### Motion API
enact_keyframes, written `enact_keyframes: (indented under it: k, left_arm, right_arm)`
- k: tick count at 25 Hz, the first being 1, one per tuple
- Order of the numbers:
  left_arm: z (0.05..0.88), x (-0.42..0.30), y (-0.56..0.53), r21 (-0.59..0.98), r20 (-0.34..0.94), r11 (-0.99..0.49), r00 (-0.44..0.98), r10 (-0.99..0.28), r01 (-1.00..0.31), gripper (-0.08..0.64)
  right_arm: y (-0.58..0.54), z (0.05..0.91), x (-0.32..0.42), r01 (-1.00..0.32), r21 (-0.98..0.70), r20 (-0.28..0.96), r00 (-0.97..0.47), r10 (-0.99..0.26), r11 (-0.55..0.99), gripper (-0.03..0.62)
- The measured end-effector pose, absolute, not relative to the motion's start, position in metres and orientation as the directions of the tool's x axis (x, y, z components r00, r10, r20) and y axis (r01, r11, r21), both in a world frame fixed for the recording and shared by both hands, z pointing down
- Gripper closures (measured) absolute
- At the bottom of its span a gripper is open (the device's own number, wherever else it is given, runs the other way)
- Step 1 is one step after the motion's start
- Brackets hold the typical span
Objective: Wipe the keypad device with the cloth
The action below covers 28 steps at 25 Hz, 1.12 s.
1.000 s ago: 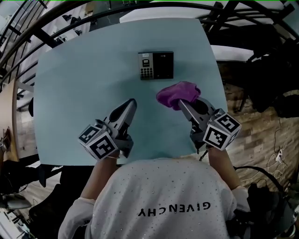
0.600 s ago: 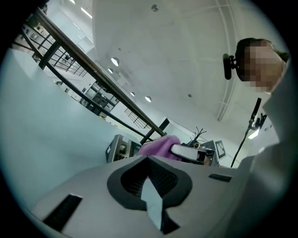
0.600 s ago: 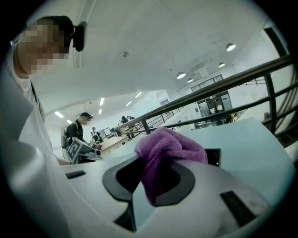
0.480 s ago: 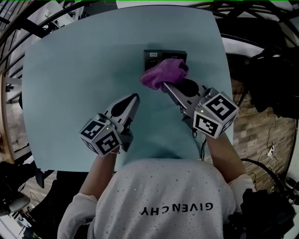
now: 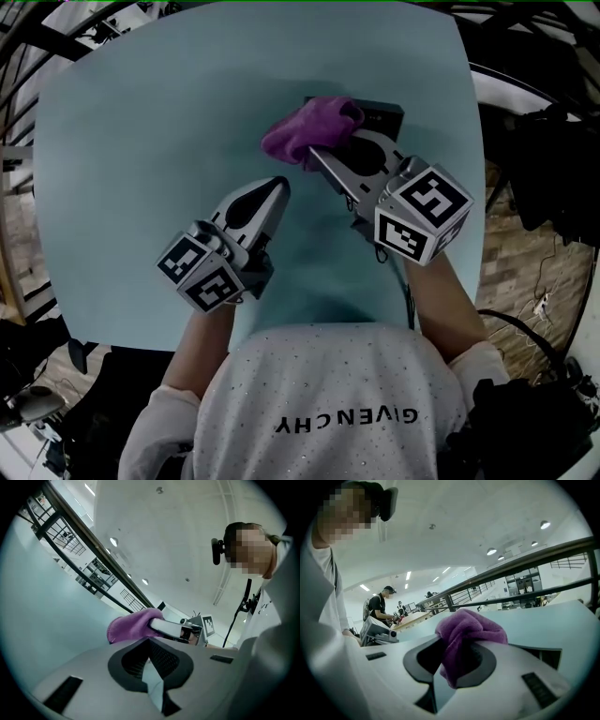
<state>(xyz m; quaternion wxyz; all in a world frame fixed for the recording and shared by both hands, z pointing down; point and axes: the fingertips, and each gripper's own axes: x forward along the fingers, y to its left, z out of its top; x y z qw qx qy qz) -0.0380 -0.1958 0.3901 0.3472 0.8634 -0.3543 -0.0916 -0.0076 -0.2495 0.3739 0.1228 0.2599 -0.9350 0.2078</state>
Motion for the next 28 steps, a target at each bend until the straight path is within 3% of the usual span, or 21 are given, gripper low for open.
enact_keyframes:
  k: [8, 14, 28]
  left_arm:
    - [0.395, -0.015, -0.2, 0.71, 0.074, -0.504, 0.763, -0.642, -0.492, 0.56]
    - [0.407, -0.003, -0.188, 0.693, 0.162, -0.443, 0.722, -0.673, -0.569, 0.56]
    - [0.379, 0.02, -0.179, 0.688, 0.137, -0.376, 0.619, -0.773, -0.621, 0.56]
  right_arm:
    - [-0.276, 0.399, 0.01, -0.621, -0.275, 0.409, -0.766, -0.496, 0.734, 0.535]
    - [-0.28, 0.409, 0.033, -0.656, -0.297, 0.407, -0.745, -0.529, 0.694, 0.535]
    - [-0.291, 0.426, 0.101, -0.703, -0.295, 0.395, -0.707, -0.587, 0.647, 0.535]
